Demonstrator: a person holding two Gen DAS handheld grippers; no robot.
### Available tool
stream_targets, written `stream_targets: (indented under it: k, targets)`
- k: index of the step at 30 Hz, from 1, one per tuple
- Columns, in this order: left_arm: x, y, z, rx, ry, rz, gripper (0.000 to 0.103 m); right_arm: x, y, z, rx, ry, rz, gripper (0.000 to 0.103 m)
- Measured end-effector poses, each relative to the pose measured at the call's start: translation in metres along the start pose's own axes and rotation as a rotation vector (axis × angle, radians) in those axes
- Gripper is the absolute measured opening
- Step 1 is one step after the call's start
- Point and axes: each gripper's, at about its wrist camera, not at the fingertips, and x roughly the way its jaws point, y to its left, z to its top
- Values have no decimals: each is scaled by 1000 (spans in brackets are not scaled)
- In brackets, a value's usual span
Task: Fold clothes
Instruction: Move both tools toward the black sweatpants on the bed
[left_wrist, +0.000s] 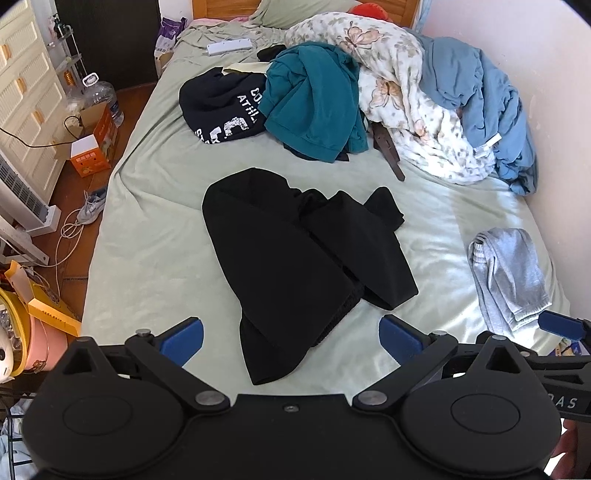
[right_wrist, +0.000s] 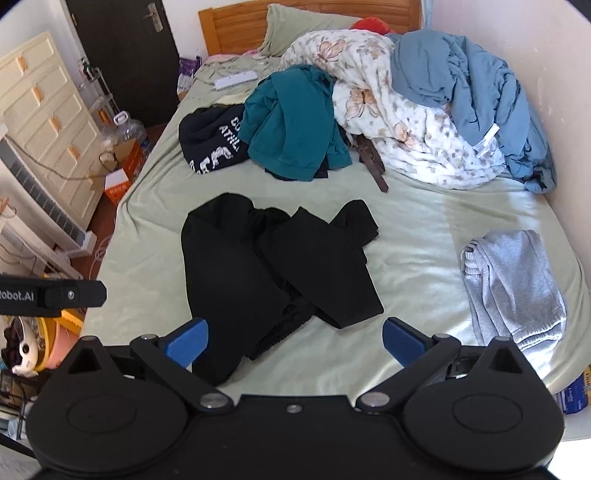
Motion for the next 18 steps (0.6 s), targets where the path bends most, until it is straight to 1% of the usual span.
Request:
stream_targets:
  k: [5, 9, 12, 18]
  targets:
    - [4, -3, -4, -1, 10, -3, 103, 0, 2, -3, -9, 12, -13, 103]
    - [7, -7, -5, 6, 23, -8, 103, 3, -2, -4, 7, 42, -12, 103]
    - [9, -11, -7, 10, 23, -9, 103, 5, -6, -5, 14, 62, -37, 103]
    - [12, -18, -14, 14, 33, -8, 103, 5, -16, -8, 46, 59, -27, 103]
